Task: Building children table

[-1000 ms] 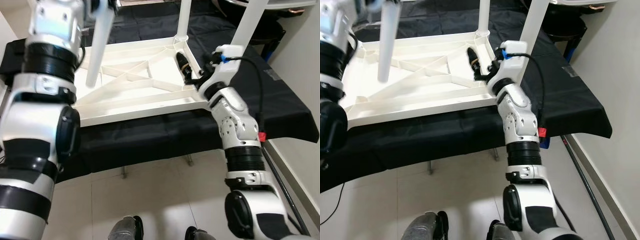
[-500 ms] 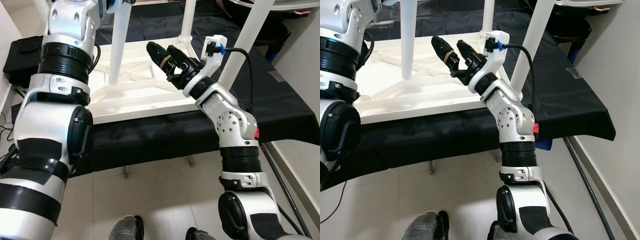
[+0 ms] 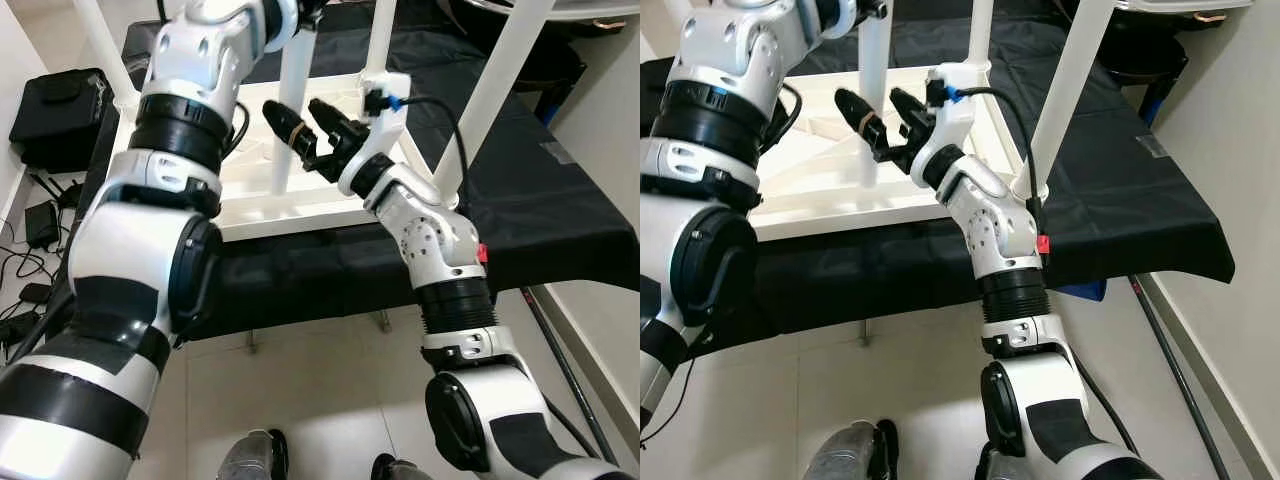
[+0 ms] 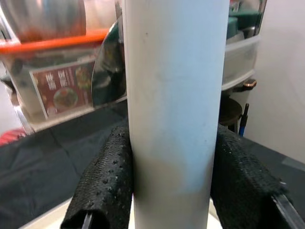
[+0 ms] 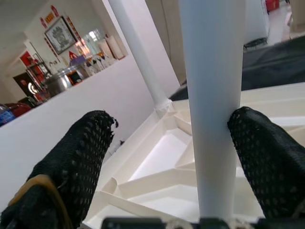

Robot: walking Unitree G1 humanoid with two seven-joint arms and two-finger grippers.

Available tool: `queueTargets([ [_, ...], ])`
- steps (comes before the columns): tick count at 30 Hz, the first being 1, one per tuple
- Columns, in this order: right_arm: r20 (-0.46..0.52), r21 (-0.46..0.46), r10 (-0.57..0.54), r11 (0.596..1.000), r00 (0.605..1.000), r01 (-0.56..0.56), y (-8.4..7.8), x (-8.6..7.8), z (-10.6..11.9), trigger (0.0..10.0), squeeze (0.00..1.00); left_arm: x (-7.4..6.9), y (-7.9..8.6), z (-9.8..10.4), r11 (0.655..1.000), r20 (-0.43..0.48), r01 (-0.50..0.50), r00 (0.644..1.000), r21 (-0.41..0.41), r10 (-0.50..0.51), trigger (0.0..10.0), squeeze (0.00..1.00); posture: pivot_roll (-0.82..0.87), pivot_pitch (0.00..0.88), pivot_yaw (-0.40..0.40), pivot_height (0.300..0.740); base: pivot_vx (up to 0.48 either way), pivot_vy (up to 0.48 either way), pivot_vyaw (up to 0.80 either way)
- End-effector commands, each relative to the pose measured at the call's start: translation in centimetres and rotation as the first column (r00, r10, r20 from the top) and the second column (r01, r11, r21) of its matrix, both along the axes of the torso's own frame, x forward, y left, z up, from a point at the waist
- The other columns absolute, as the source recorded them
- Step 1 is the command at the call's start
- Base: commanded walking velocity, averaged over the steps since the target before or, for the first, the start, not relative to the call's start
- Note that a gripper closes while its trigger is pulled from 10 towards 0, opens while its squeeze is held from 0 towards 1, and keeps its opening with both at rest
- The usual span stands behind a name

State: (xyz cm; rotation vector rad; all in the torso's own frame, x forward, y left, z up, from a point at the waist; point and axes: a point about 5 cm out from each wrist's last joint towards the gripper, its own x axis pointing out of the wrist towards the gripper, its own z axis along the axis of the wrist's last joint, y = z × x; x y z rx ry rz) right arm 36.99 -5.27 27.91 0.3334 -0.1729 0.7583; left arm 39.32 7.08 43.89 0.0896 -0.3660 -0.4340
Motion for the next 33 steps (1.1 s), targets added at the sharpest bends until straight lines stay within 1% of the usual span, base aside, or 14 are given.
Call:
queueTargets([
  [1, 0.017, -0.017, 0.000, 1.000, 1.000, 0.000, 0.5, 0.0, 0.4, 10.0, 0.00, -0.4, -0.5, 0.7, 1.000, 0.027, 0.021, 0.999, -0.006, -0.020, 10.0, 0.00, 0.18, 0.120, 0.016, 0.740, 0.000, 0.000, 0.00],
  [6, 0.006, -0.029, 0.010, 1.000, 1.000, -0.010, 1.0, 0.0, -0.2, 10.0, 0.00, -0.7, -1.2, 1.1, 0.999, 0.025, 0.040, 0.999, -0.014, -0.040, 10.0, 0.00, 0.18, 0.115, 0.008, 0.740, 0.000, 0.000, 0.00],
  [16, 0.025, -0.018, 0.053, 0.998, 0.998, -0.052, 2.3, -0.3, 0.1, 10.0, 0.00, -1.2, -2.1, 1.0, 0.997, 0.013, 0.077, 0.997, -0.031, -0.077, 10.0, 0.00, 0.18, 0.103, -0.002, 0.740, 0.000, 0.000, 0.00],
  [22, 0.027, -0.018, 0.044, 0.999, 0.999, -0.044, 2.2, -0.2, 0.2, 10.0, 0.00, -1.4, -2.4, 1.1, 0.995, 0.011, 0.090, 0.996, -0.038, -0.090, 10.0, 0.00, 0.17, 0.103, 0.005, 0.740, 0.000, 0.000, 0.00],
  [26, 0.024, -0.016, -0.001, 1.000, 1.000, 0.001, 1.7, 0.3, 0.2, 10.0, 0.00, -1.6, -2.9, 0.9, 0.993, 0.001, 0.108, 0.994, -0.044, -0.108, 10.0, 0.00, 0.17, 0.110, 0.006, 0.740, 0.000, 0.000, 0.00],
  [33, 0.029, -0.012, -0.020, 1.000, 0.999, 0.021, 1.8, 0.6, 0.6, 10.0, 0.00, -1.6, -3.2, 0.8, 0.991, -0.012, 0.121, 0.993, -0.050, -0.122, 10.0, 0.00, 0.16, 0.120, 0.013, 0.740, 0.000, 0.000, 0.00],
])
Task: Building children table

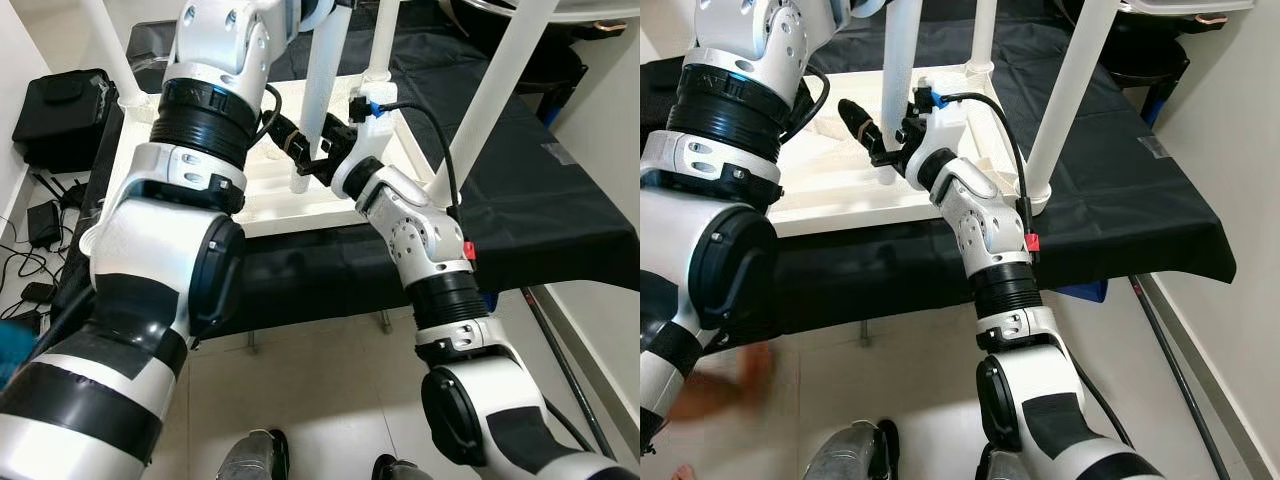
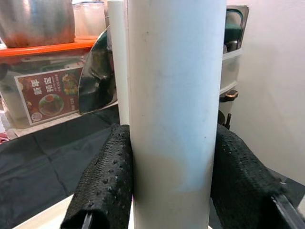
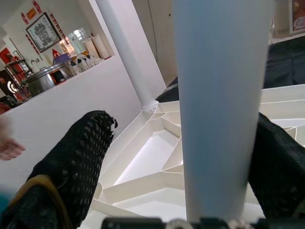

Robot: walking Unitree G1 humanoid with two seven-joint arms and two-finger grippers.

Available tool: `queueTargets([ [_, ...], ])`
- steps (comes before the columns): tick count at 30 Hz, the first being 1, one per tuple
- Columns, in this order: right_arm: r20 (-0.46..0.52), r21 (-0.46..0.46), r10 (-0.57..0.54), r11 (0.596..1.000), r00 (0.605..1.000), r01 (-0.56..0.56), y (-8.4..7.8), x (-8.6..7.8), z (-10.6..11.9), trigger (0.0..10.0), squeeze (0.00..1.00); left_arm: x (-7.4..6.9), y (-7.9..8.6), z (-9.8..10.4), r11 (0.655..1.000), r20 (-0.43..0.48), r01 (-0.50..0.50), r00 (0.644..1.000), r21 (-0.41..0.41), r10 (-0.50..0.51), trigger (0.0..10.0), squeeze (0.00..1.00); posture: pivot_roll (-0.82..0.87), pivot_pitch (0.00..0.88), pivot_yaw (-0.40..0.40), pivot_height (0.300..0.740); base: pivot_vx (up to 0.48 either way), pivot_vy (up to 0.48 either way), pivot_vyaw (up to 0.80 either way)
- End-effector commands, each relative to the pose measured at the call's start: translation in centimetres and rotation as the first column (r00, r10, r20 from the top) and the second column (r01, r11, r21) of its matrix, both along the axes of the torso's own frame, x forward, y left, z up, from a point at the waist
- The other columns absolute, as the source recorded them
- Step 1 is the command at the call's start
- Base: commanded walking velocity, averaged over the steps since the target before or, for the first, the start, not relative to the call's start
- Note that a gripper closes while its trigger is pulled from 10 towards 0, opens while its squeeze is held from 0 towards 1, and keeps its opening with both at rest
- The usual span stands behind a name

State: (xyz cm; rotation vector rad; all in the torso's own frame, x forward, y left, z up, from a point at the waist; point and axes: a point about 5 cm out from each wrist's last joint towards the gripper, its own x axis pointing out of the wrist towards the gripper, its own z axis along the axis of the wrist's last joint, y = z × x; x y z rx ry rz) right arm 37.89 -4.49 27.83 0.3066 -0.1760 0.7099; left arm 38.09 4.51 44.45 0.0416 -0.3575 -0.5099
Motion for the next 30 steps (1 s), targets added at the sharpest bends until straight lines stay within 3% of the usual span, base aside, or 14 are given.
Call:
queueTargets([
  [1, 0.026, 0.009, 0.031, 0.999, 0.999, -0.031, 1.1, -0.2, 0.8, 10.0, 0.00, -0.4, -0.7, 0.2, 0.999, 0.002, 0.041, 0.999, -0.022, -0.041, 10.0, 0.00, 0.16, 0.120, 0.013, 0.740, 0.000, 0.000, 0.00],
  [15, 0.022, -0.001, 0.002, 1.000, 1.000, -0.002, 1.6, 0.5, 0.7, 10.0, 0.00, -1.0, -2.1, -0.7, 0.996, -0.025, 0.082, 0.996, -0.031, -0.083, 10.0, 0.00, 0.16, 0.116, 0.004, 0.740, 0.000, 0.000, 0.00],
  [16, 0.022, -0.011, -0.011, 1.000, 1.000, 0.011, 1.5, 0.6, 0.7, 4.7, 0.00, -1.1, -2.1, -0.8, 0.996, -0.025, 0.085, 0.996, -0.030, -0.086, 10.0, 0.00, 0.16, 0.114, 0.004, 0.740, 0.000, 0.000, 0.00],
  [17, 0.022, -0.011, -0.011, 1.000, 1.000, 0.011, 1.5, 0.6, 0.7, 4.7, 0.00, -1.1, -2.1, -0.8, 0.996, -0.025, 0.085, 0.996, -0.030, -0.086, 10.0, 0.00, 0.16, 0.114, 0.004, 0.740, 0.000, 0.000, 0.00],
  [18, 0.018, -0.010, -0.016, 1.000, 1.000, 0.016, 1.5, 0.6, 0.6, 0.0, 0.00, -1.1, -2.2, -0.8, 0.996, -0.026, 0.086, 0.996, -0.029, -0.087, 10.0, 0.00, 0.16, 0.108, 0.002, 0.740, 0.000, 0.000, 0.00],
  [30, 0.013, -0.010, -0.053, 0.999, 0.999, 0.053, 1.0, 1.0, 0.4, 0.0, 0.00, -0.9, -2.1, -1.0, 0.997, -0.024, 0.078, 0.997, -0.029, -0.079, 10.0, 0.00, 0.16, 0.103, 0.000, 0.740, 0.000, 0.000, 0.00],
])
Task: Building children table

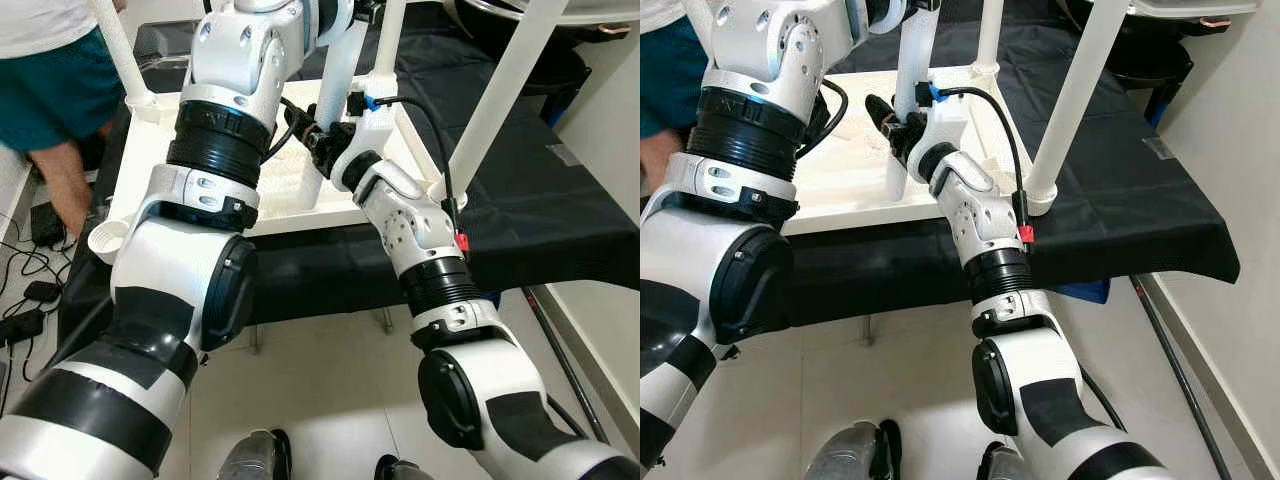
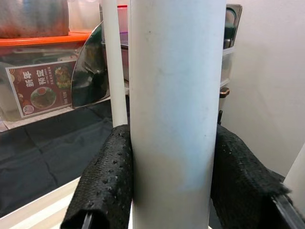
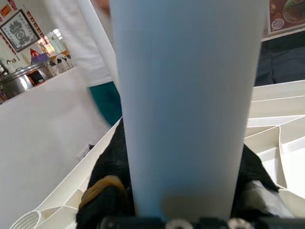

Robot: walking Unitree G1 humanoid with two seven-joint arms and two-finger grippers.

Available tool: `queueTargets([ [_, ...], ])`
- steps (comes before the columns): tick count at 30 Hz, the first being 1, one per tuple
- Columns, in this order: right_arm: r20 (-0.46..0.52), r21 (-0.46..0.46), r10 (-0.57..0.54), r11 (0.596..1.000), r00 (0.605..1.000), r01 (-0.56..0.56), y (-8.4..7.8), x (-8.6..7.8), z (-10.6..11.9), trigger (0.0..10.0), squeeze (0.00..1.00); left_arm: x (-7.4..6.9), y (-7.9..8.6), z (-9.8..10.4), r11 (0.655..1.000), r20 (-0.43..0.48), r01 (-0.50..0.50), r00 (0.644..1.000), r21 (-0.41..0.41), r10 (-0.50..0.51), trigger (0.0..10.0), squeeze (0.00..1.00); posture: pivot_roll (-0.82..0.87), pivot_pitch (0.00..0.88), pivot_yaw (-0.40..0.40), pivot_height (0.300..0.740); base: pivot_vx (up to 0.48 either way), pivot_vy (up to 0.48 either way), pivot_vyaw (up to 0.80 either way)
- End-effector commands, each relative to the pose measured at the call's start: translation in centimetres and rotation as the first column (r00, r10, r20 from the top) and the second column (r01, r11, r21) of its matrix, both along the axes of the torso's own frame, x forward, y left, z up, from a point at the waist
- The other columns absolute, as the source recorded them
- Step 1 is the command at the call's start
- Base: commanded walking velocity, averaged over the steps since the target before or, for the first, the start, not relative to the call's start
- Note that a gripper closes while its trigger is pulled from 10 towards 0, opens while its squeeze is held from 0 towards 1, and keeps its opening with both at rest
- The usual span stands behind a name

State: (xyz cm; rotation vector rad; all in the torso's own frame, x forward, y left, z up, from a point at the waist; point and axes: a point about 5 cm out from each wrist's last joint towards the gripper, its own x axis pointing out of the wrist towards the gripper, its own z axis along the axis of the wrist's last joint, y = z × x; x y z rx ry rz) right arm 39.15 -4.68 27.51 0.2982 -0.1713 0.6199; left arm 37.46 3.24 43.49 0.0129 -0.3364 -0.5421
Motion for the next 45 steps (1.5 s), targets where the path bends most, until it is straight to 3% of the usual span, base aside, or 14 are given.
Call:
queueTargets([
  [1, 0.027, -0.004, 0.034, 0.999, 0.999, -0.034, 1.2, -0.2, 0.7, 0.0, 0.00, -0.2, -0.9, 0.0, 0.999, 0.003, 0.045, 0.999, -0.013, -0.044, 10.0, 0.00, 0.16, 0.105, 0.003, 0.740, 0.000, 0.000, 0.00],
  [11, 0.032, -0.001, 0.020, 1.000, 0.999, -0.020, 1.0, -0.1, 0.7, 0.0, 0.00, 0.1, -0.4, -0.7, 0.999, -0.026, 0.021, 0.999, -0.025, -0.022, 10.0, 0.00, 0.16, 0.109, 0.001, 0.740, 0.000, 0.000, 0.00],
  [12, 0.035, 0.002, 0.020, 1.000, 0.999, -0.020, 1.0, -0.1, 0.8, 0.0, 0.00, 0.1, -0.3, -1.1, 0.999, -0.038, 0.029, 0.999, -0.022, -0.030, 10.0, 1.00, 0.16, 0.109, 0.001, 0.740, 0.000, 0.000, 0.00],
  [20, 0.044, 0.003, -0.006, 1.000, 0.999, 0.006, 0.6, 0.2, 1.1, 0.0, 0.00, 0.1, 0.1, -1.9, 0.999, -0.048, 0.031, 0.998, -0.013, -0.031, 10.0, 1.00, 0.16, 0.108, 0.000, 0.740, 0.000, 0.000, 0.00],
  [24, 0.048, 0.001, -0.041, 0.999, 0.998, 0.041, -0.2, 0.5, 1.1, 0.0, 0.00, 0.1, 1.1, -2.2, 1.000, -0.016, -0.006, 1.000, 0.008, 0.006, 10.0, 1.00, 0.16, 0.109, -0.003, 0.740, 0.000, 0.000, 0.00],
  [25, 0.057, -0.003, -0.062, 0.998, 0.996, 0.062, -0.7, 0.7, 1.2, 0.0, 0.00, 0.1, 1.6, -2.2, 1.000, 0.012, -0.022, 1.000, 0.013, 0.022, 10.0, 0.00, 0.16, 0.108, -0.004, 0.740, 0.000, 0.000, 0.00],
  [29, 0.082, -0.026, -0.087, 0.996, 0.993, 0.089, -1.2, 0.8, 1.2, 0.0, 0.00, -0.1, 2.3, -2.2, 0.999, 0.044, -0.049, 0.998, 0.015, 0.049, 10.0, 0.00, 0.16, 0.107, -0.003, 0.740, 0.000, 0.000, 0.00],
  [33, 0.176, -0.097, -0.185, 0.974, 0.967, 0.204, -4.2, 0.8, 0.8, 0.0, 0.00, -1.3, 4.9, -2.1, 0.992, 0.119, -0.093, 0.988, -0.088, 0.103, 10.0, 0.00, 0.16, 0.103, -0.015, 0.740, 0.000, 0.000, 0.00],
  [34, 0.176, -0.097, -0.185, 0.974, 0.967, 0.204, -4.2, 0.8, 0.8, 0.0, 0.00, -1.3, 4.9, -2.1, 0.992, 0.119, -0.093, 0.988, -0.088, 0.103, 10.0, 0.00, 0.16, 0.103, -0.015, 0.740, 0.000, 0.000, 0.00],
  [35, 0.189, -0.074, -0.213, 0.970, 0.959, 0.230, -5.4, 0.7, 0.9, 0.0, 0.00, -1.8, 5.5, -2.4, 0.989, 0.142, -0.088, 0.984, -0.116, 0.104, 10.0, 0.00, 0.17, 0.101, -0.021, 0.740, 0.000, 0.000, 0.00],
  [39, 0.235, -0.018, -0.253, 0.964, 0.939, 0.264, -7.3, -0.1, 1.6, 0.0, 0.00, -3.0, 6.8, -3.4, 0.983, 0.188, -0.099, 0.974, -0.157, 0.128, 10.0, 0.00, 0.16, 0.101, -0.022, 0.740, 0.000, 0.000, 0.00],
  [45, 0.287, -0.025, -0.227, 0.969, 0.931, 0.244, -7.7, -1.3, 2.0, 0.0, 0.00, -3.3, 8.1, -5.6, 0.977, 0.154, -0.151, 0.973, -0.150, 0.174, 10.0, 0.00, 0.15, 0.098, -0.023, 0.740, 0.000, 0.000, 0.00],
])
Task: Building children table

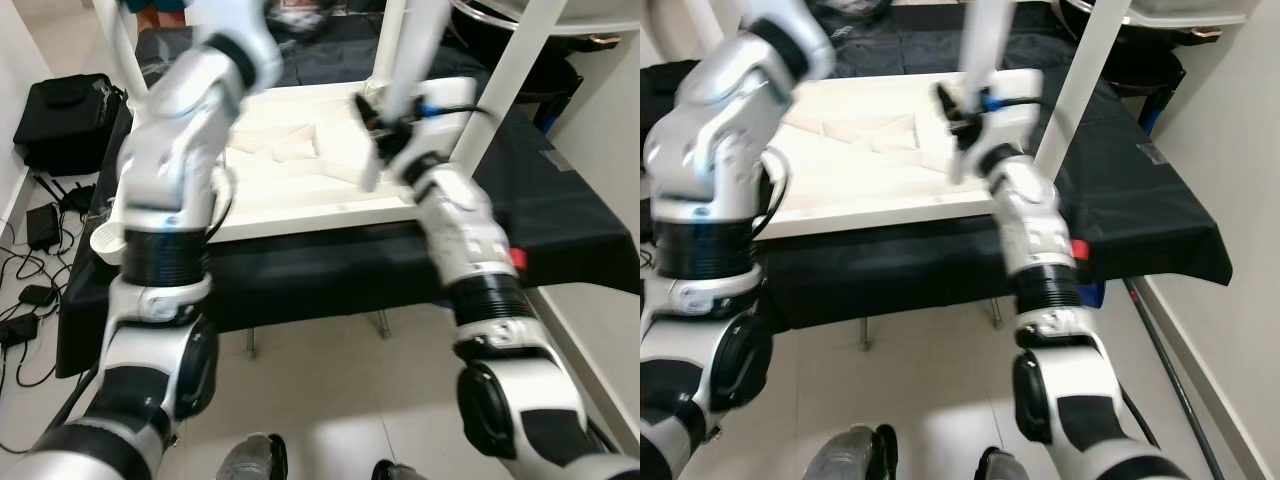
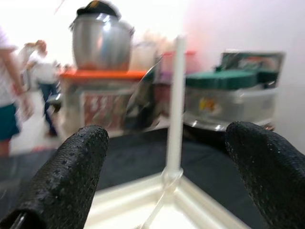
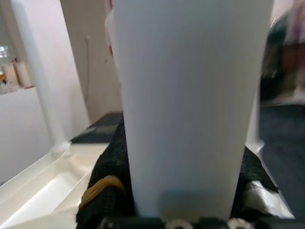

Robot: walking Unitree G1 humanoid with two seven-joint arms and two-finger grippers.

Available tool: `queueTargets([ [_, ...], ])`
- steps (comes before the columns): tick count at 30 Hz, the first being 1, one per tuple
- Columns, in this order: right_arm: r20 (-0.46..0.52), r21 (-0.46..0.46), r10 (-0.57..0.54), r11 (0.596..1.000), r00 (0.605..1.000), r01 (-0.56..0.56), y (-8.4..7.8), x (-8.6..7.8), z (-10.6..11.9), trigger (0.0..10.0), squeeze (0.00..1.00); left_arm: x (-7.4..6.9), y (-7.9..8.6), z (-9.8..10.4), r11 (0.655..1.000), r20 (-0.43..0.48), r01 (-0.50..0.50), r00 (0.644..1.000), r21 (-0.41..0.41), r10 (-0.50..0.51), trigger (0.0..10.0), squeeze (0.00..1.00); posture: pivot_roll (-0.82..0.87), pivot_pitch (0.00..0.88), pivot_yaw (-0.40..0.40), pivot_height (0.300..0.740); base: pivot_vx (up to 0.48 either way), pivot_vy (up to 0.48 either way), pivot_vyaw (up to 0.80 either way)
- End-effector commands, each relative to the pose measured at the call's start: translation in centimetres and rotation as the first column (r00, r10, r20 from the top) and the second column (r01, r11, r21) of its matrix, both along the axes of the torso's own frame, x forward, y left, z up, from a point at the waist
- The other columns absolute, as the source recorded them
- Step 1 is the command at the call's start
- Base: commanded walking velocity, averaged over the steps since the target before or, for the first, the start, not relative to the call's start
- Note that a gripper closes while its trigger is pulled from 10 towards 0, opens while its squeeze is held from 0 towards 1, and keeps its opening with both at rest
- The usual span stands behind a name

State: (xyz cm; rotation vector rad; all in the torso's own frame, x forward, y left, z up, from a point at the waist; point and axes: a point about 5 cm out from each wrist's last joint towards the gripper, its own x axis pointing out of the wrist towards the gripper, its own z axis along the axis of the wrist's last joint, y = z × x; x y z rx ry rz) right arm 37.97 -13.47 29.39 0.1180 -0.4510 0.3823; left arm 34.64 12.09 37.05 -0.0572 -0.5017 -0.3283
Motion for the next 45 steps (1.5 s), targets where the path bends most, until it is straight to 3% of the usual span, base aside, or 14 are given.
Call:
queueTargets([
  [1, -0.022, -0.041, 0.019, 0.999, 1.000, -0.019, 0.4, -0.5, -1.1, 0.0, 0.00, -0.9, -0.5, -0.4, 0.999, 0.003, 0.043, 0.999, -0.021, -0.043, 10.0, 0.00, 0.15, 0.098, -0.024, 0.740, 0.000, 0.000, 0.00],
  [7, -0.075, -0.081, -0.017, 0.997, 0.997, 0.011, -0.4, -1.2, -3.6, 0.0, 0.00, -1.8, -0.4, -2.1, 0.999, -0.041, 0.042, 0.998, 0.004, -0.042, 10.0, 0.00, 0.15, 0.098, -0.025, 0.740, 0.000, 0.000, 0.00],
  [10, -0.106, -0.133, 0.115, 0.983, 0.988, -0.129, 0.1, -2.8, -4.5, 0.0, 0.00, -2.8, -0.6, -4.1, 0.980, -0.053, 0.115, 0.993, 0.162, -0.107, 10.0, 0.00, 0.15, 0.096, -0.023, 0.740, 0.000, 0.000, 0.00],
  [13, -0.122, -0.165, 0.154, 0.971, 0.981, -0.173, -0.2, -3.6, -5.0, 0.0, 0.00, -3.5, -0.6, -5.2, 0.964, -0.067, 0.158, 0.987, 0.213, -0.147, 10.0, 0.00, 0.15, 0.096, -0.025, 0.740, 0.000, 0.000, 0.00],
  [20, -0.189, -0.236, 0.225, 0.935, 0.956, -0.266, -3.2, -5.6, -5.7, 0.0, 0.00, -4.8, -0.5, -8.0, 0.931, -0.149, 0.232, 0.969, 0.280, -0.197, 10.0, 0.00, 0.15, 0.092, -0.026, 0.740, 0.000, 0.000, 0.00],
  [24, -0.298, -0.402, 0.200, 0.861, 0.933, -0.313, -5.0, -6.2, -6.6, 0.0, 0.00, -5.5, -1.2, -8.1, 0.891, -0.137, 0.268, 0.963, 0.367, -0.233, 10.0, 0.00, 0.14, 0.085, -0.020, 0.740, 0.000, 0.000, 0.00],
  [28, -0.421, -0.576, 0.086, 0.744, 0.903, -0.339, -6.7, -6.2, -8.3, 0.0, 0.00, -6.1, -2.5, -8.4, 0.825, -0.112, 0.287, 0.957, 0.486, -0.267, 10.0, 0.00, 0.13, 0.067, -0.020, 0.740, 0.000, 0.000, 0.00],
  [30, -0.421, -0.576, 0.086, 0.744, 0.903, -0.339, -6.7, -6.2, -8.3, 0.0, 0.00, -6.1, -2.5, -8.4, 0.825, -0.112, 0.287, 0.957, 0.486, -0.267, 10.0, 0.00, 0.13, 0.067, -0.020, 0.740, 0.000, 0.000, 0.00],
  [36, -0.493, -0.623, -0.040, 0.713, 0.869, -0.321, -7.5, -5.4, -9.1, 0.0, 0.00, -7.2, -4.3, -9.4, 0.722, -0.124, 0.338, 0.934, 0.603, -0.334, 10.0, 0.00, 0.13, 0.062, -0.023, 0.740, 0.000, 0.000, 0.00],
  [38, -0.523, -0.626, -0.064, 0.706, 0.850, -0.332, -7.4, -5.0, -9.2, 0.0, 0.00, -8.1, -5.3, -10.3, 0.633, -0.155, 0.383, 0.909, 0.673, -0.386, 10.0, 0.00, 0.13, 0.066, -0.026, 0.740, 0.000, 0.000, 0.00],
  [39, -0.523, -0.626, -0.064, 0.706, 0.850, -0.332, -7.4, -5.0, -9.2, 0.0, 0.00, -8.1, -5.3, -10.3, 0.633, -0.155, 0.383, 0.909, 0.673, -0.386, 10.0, 0.00, 0.13, 0.066, -0.026, 0.740, 0.000, 0.000, 0.00],
  [41, -0.535, -0.624, -0.075, 0.706, 0.841, -0.334, -7.4, -4.7, -9.1, 0.0, 0.00, -8.6, -5.8, -11.0, 0.578, -0.179, 0.409, 0.893, 0.706, -0.413, 10.0, 0.00, 0.14, 0.068, -0.030, 0.740, 0.000, 0.000, 0.00],
  [42, -0.548, -0.629, -0.077, 0.695, 0.833, -0.350, -7.2, -4.4, -9.0, 0.0, 0.00, -9.1, -6.2, -11.7, 0.519, -0.198, 0.425, 0.878, 0.742, -0.437, 10.0, 0.00, 0.14, 0.071, -0.033, 0.740, 0.000, 0.000, 0.00],
  [45, -0.557, -0.633, -0.081, 0.686, 0.827, -0.359, -7.2, -4.3, -9.0, 0.0, 0.00, -9.3, -6.4, -12.3, 0.472, -0.212, 0.430, 0.869, 0.769, -0.447, 10.0, 0.00, 0.14, 0.074, -0.034, 0.740, 0.000, 0.000, 0.00],
])
